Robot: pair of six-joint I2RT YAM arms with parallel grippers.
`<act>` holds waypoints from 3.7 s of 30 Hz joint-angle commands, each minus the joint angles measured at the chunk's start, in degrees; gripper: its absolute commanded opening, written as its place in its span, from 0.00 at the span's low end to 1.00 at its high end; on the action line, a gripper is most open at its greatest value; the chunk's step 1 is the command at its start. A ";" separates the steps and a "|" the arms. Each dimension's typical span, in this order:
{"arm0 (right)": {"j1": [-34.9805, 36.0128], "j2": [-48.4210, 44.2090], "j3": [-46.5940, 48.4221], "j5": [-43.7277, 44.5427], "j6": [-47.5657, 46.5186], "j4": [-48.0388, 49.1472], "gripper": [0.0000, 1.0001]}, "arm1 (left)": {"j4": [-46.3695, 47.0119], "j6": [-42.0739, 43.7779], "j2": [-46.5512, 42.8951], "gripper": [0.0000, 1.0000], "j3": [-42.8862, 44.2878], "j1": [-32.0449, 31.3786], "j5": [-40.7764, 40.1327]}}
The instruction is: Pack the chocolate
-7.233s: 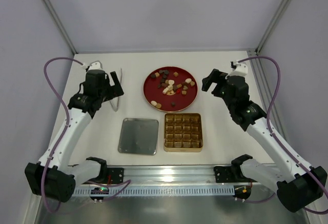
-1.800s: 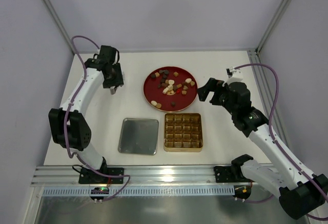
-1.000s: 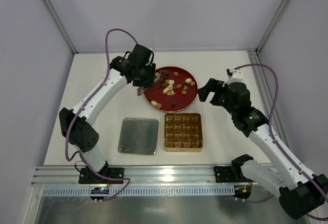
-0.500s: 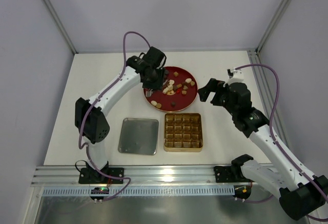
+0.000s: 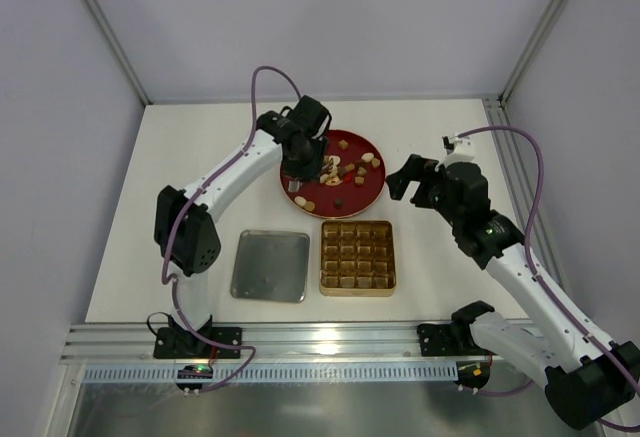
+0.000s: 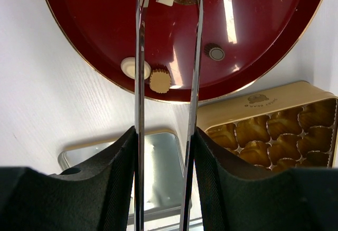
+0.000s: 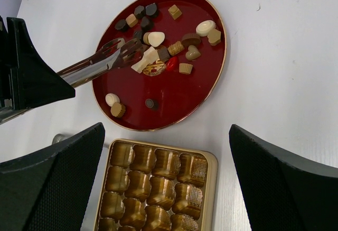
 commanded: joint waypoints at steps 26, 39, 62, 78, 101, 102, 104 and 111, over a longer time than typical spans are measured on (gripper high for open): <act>-0.15 -0.36 -0.65 1.42 -0.22 1.07 1.00 | 0.93 1.09 1.98 0.43 -1.80 -0.60 -1.25; -0.15 0.17 -0.29 1.34 -0.22 1.33 1.00 | 1.11 1.18 2.68 0.33 -1.62 -0.69 -0.54; -0.15 0.61 -0.73 1.51 -0.22 1.51 1.00 | -3.90 1.18 -4.43 0.22 2.95 -0.69 2.80; -0.15 2.37 -0.38 1.69 -0.57 2.65 1.00 | -4.78 -1.89 -21.04 0.22 -9.53 -3.85 7.89; -0.15 3.69 0.94 2.04 -0.92 2.04 1.00 | -2.06 -6.99 -31.06 0.24 -25.35 -15.01 5.52; -0.15 3.60 0.85 2.13 -0.84 1.95 1.00 | -1.71 -7.17 -30.89 0.24 -25.79 -15.19 5.44; -0.15 3.43 0.67 2.04 -0.84 1.95 1.00 | -1.27 -7.34 -30.89 0.24 -26.23 -15.28 5.35; -0.15 3.51 0.50 1.86 -0.57 1.95 1.00 | -1.01 -7.34 -30.54 0.27 -26.41 -15.28 5.35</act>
